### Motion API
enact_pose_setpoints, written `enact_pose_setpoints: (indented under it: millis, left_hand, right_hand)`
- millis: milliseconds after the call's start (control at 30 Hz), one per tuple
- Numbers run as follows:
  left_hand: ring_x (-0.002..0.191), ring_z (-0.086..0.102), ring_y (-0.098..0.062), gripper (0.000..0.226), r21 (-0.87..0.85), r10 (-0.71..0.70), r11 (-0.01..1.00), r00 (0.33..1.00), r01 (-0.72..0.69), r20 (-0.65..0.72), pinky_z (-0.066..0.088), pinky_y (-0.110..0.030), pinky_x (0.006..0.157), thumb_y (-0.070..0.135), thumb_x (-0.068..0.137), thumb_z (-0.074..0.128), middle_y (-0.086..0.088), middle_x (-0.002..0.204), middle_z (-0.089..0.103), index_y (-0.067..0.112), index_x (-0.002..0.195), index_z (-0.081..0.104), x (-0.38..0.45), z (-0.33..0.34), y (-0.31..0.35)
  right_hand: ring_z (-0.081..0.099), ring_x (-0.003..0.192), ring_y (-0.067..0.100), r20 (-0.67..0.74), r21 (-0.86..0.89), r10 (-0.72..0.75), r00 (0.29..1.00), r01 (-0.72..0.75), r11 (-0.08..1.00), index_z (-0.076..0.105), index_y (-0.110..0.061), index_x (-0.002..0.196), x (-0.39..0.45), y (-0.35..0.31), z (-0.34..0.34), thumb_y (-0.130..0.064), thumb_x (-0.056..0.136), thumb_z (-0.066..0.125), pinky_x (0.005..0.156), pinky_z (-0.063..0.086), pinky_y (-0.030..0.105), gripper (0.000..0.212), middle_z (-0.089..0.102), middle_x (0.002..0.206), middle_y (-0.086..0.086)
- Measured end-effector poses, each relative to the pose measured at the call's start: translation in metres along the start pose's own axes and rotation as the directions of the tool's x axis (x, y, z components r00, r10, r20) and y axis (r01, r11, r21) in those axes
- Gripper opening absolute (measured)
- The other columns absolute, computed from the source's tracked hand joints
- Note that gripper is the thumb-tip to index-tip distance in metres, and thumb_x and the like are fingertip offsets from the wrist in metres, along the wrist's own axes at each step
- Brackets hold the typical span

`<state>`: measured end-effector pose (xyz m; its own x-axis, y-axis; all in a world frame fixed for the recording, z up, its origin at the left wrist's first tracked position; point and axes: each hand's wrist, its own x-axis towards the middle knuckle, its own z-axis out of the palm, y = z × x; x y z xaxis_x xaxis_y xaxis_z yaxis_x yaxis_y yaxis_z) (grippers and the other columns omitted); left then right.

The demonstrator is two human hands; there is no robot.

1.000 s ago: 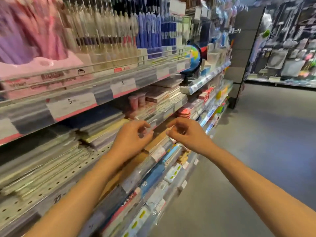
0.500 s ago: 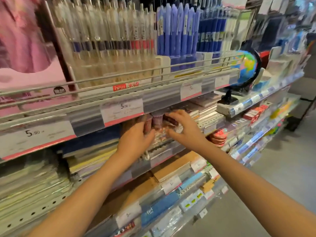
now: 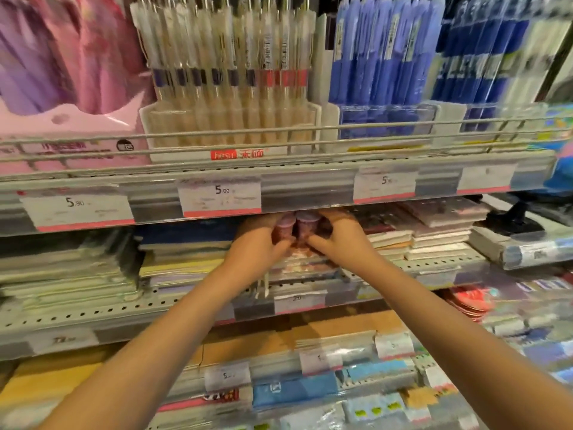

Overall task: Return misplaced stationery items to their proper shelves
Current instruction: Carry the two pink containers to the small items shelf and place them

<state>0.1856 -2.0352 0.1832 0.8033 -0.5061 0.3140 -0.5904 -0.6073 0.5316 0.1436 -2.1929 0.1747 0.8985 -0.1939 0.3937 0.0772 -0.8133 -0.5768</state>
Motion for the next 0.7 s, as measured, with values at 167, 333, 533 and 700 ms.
enact_pose_setpoints:
  millis: [167,333,533,700]
  left_hand:
    - [0.107,0.058,-0.017,0.035,-0.094,0.02,0.995,0.994,-0.031,-0.111,0.038,-0.02,0.082,0.022,0.087,0.06,-0.004,0.113,0.065,0.017,0.121,0.057,-0.011,-0.002,0.002]
    - [0.111,0.054,-0.016,0.04,-0.026,0.069,0.997,0.969,-0.077,-0.238,0.041,-0.021,0.089,0.022,0.083,0.065,-0.003,0.117,0.064,0.015,0.122,0.057,-0.029,-0.017,-0.008]
    - [0.099,0.052,-0.009,0.037,0.046,0.063,0.998,0.964,-0.053,-0.259,0.039,-0.01,0.082,0.018,0.081,0.066,0.002,0.109,0.056,0.017,0.116,0.056,-0.069,-0.041,-0.033]
    - [0.098,0.05,-0.006,0.039,0.087,-0.015,0.995,0.957,0.042,-0.289,0.035,0.002,0.077,0.016,0.082,0.065,0.001,0.114,0.057,0.016,0.119,0.055,-0.118,-0.07,-0.063]
  right_hand:
    - [0.059,0.101,0.023,-0.008,0.123,-0.024,1.0,0.025,0.992,0.057,-0.013,0.118,0.0,-0.003,-0.004,-0.015,0.076,0.067,0.082,0.043,0.026,0.043,0.065,0.114,0.011]
    - [0.061,0.101,0.018,0.009,0.277,-0.122,0.993,0.114,0.954,0.058,-0.016,0.114,-0.007,-0.017,-0.008,-0.016,0.076,0.068,0.089,0.051,0.037,0.039,0.067,0.107,0.005]
    - [0.058,0.098,0.013,0.121,0.381,-0.28,0.952,0.216,0.899,0.055,-0.025,0.107,-0.019,-0.048,0.014,-0.009,0.076,0.066,0.084,0.05,0.025,0.036,0.059,0.105,-0.003]
    - [0.06,0.091,0.013,0.221,0.488,-0.383,0.897,0.238,0.84,0.055,-0.027,0.104,-0.027,-0.085,0.047,-0.009,0.077,0.066,0.077,0.053,0.025,0.034,0.06,0.103,-0.003]
